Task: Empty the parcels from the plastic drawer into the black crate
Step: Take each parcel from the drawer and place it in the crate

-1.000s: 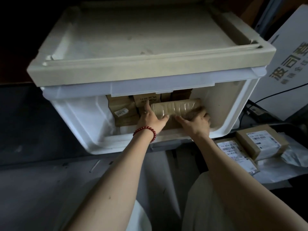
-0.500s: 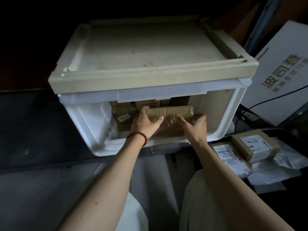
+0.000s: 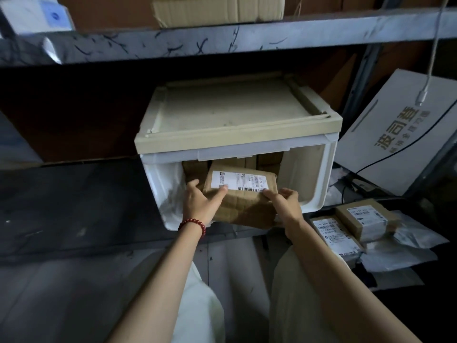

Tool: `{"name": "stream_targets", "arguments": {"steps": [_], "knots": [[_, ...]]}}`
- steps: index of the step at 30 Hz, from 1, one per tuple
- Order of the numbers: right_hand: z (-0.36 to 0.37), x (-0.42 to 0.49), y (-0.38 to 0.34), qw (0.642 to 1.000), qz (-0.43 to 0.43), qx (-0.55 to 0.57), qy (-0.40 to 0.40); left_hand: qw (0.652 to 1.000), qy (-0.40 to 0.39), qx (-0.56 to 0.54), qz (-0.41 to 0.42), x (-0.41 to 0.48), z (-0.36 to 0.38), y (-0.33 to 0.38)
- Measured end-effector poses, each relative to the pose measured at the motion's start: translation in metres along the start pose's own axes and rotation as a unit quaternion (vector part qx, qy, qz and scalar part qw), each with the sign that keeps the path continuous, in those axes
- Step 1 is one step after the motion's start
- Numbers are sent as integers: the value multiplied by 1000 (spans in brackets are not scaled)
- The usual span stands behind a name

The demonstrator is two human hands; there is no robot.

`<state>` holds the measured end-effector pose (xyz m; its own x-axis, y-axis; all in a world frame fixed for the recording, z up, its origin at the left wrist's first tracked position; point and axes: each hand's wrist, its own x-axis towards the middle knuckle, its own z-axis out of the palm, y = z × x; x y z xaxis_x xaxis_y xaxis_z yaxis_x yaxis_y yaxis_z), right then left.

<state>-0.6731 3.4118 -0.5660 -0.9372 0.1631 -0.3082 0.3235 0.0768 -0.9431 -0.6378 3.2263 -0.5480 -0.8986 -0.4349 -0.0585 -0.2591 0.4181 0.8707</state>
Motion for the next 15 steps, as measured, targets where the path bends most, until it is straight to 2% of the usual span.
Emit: {"name": "stream_targets", "arguments": {"steps": [3,7,15], "knots": [[-1,-11,2,997,-26,-61,-50,999,-21,2,-42,-9,-11,-6],[-3,-20,4,988,-64,-119,-81,998,-40,4,-50,-10,-21,-14],[-7,-29,4,987,-122,-85,-68,999,-31,7,-39,-11,-19,-14]]}}
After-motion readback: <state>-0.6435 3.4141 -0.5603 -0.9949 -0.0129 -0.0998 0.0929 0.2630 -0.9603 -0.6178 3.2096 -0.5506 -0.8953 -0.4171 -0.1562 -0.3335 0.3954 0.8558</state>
